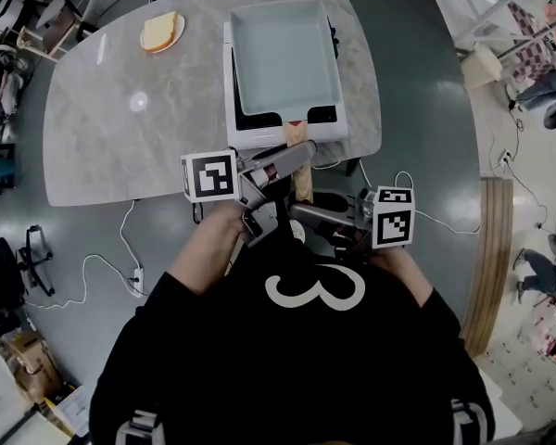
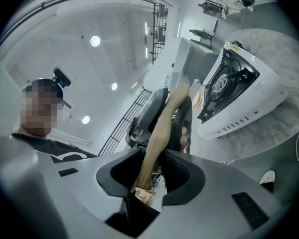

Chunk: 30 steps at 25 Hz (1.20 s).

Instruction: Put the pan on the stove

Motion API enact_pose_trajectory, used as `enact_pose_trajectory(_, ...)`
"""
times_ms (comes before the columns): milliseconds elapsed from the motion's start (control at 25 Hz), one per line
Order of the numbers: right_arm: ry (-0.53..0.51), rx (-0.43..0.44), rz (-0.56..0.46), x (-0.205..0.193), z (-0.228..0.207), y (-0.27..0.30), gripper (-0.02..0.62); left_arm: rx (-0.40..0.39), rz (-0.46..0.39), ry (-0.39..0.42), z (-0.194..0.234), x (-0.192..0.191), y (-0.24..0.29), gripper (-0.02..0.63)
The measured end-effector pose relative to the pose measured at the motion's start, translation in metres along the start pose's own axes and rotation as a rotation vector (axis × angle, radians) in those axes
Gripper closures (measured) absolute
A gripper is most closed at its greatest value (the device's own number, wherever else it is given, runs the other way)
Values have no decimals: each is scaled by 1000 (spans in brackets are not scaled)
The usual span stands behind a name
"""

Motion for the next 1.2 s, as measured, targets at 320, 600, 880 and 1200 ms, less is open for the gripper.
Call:
enact_pose_trajectory(320,44,-15,-29,-2,-13,6,486,26,29,-65,19,0,-1,457)
enact_pose_trajectory(600,73,-36,-37,-2,-23,11,485,24,44,-112,32,2,-1,456)
enact_pose_trajectory(880,103,-54,-49,5,-40,21,485,23,62,-130,51,15,-1,454)
enact_pose_trajectory(1200,117,-73,-59,6,-46,23,485,18,78,-169,59,15,2,451)
Point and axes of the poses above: the fingertips, and each gripper's own axes: y forward along the fingers, z to its left, x out of its top, the point moved 3 cm from there along -y, backward along the fingers, and after that the axes turned 8 degrees about x, right-handed, at the moved point
